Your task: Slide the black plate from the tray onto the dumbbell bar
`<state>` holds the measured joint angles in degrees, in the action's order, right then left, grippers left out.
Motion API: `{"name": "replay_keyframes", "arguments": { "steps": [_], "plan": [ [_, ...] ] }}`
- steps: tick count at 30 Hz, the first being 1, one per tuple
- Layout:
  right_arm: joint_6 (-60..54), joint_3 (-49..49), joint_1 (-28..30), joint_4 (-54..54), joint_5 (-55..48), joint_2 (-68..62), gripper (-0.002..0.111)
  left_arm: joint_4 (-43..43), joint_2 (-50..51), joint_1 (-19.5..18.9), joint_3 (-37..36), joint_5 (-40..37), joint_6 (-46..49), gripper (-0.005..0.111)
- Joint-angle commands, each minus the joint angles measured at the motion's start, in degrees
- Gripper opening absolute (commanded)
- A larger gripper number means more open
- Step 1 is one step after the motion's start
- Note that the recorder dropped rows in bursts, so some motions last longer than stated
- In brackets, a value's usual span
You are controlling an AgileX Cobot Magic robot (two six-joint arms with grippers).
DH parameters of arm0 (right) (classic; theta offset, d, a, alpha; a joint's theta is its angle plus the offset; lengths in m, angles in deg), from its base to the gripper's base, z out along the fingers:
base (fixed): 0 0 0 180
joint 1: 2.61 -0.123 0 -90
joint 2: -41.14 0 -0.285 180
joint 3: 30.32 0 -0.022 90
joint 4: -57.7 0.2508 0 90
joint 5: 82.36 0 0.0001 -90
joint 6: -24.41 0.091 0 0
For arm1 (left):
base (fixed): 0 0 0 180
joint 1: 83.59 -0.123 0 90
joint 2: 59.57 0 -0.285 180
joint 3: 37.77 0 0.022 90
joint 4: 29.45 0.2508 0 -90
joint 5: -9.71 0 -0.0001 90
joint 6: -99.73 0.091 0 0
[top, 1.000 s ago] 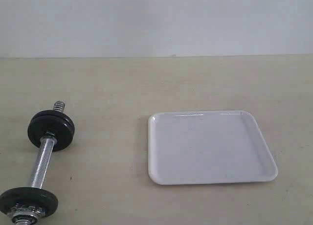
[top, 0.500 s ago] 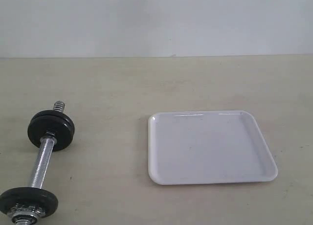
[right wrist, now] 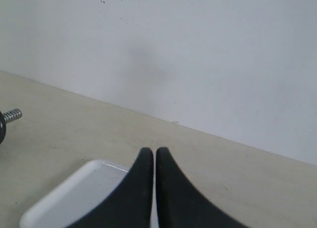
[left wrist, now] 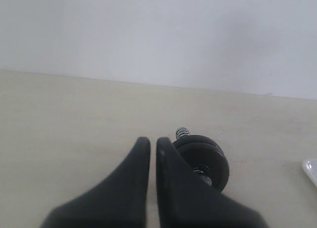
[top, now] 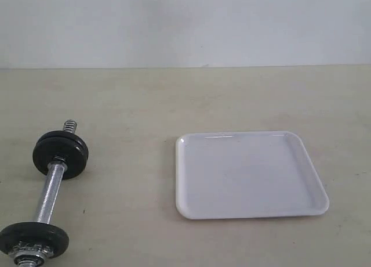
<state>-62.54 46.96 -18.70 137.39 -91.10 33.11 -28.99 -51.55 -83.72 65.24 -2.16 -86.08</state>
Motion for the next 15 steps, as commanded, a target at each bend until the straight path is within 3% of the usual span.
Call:
{"name": "replay_keyframes", "arguments": {
  "steps": [1, 15],
  "plan": [
    [-0.44, -0.06, 0.23, -0.04, -0.69, 0.08, 0.000, -0.07, -0.23, -0.23, -0.23, 0.54, 0.31, 0.004],
    [1.10, -0.06, 0.23, -0.13, -0.69, 0.08, 0.000, -0.07, -0.23, -0.23, -0.23, 0.54, 0.31, 0.004]
  ]
}}
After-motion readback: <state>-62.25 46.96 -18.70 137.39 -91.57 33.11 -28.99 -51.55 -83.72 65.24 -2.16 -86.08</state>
